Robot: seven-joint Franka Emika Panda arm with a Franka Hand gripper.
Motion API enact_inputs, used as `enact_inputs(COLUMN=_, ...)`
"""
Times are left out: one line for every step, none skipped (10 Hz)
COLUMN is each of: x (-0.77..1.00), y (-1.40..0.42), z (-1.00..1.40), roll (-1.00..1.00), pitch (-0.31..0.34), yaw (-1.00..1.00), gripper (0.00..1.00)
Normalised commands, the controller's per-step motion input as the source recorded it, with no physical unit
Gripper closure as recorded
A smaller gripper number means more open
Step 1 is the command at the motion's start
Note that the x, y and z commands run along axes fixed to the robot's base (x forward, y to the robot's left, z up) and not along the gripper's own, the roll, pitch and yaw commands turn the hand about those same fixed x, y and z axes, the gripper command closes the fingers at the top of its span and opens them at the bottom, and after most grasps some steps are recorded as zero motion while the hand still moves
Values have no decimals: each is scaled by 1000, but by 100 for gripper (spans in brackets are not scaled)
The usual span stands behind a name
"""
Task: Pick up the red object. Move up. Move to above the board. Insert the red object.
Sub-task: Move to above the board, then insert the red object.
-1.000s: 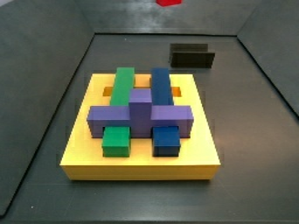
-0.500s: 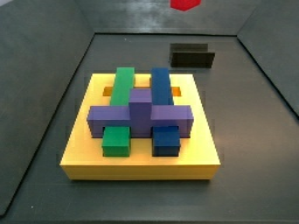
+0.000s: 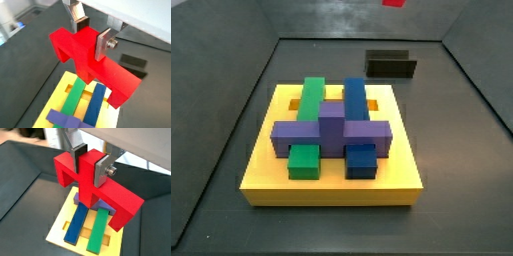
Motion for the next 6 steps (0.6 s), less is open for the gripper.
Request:
enact_inputs(x=57, y=-27, z=24, roll=84, pitch=162, yaw=1000, gripper=100)
enact_inputs(x=58, y=-29, z=25, roll=95, pitch=183, yaw=1000, gripper=100)
enact_inputs(x=69, y=-29, z=29, roll=111, pitch=209, yaw=842, gripper=100)
enact_inputs(x=74, y=-32, z=31, roll=108, pitch=199, yaw=576, gripper=100)
enact_inputs(x=82, y=-32, z=33, roll=105, pitch=185, yaw=343, gripper=100)
enact_inputs(x=0, y=34, z=0, roll=0, pitch=0, yaw=0, gripper=100)
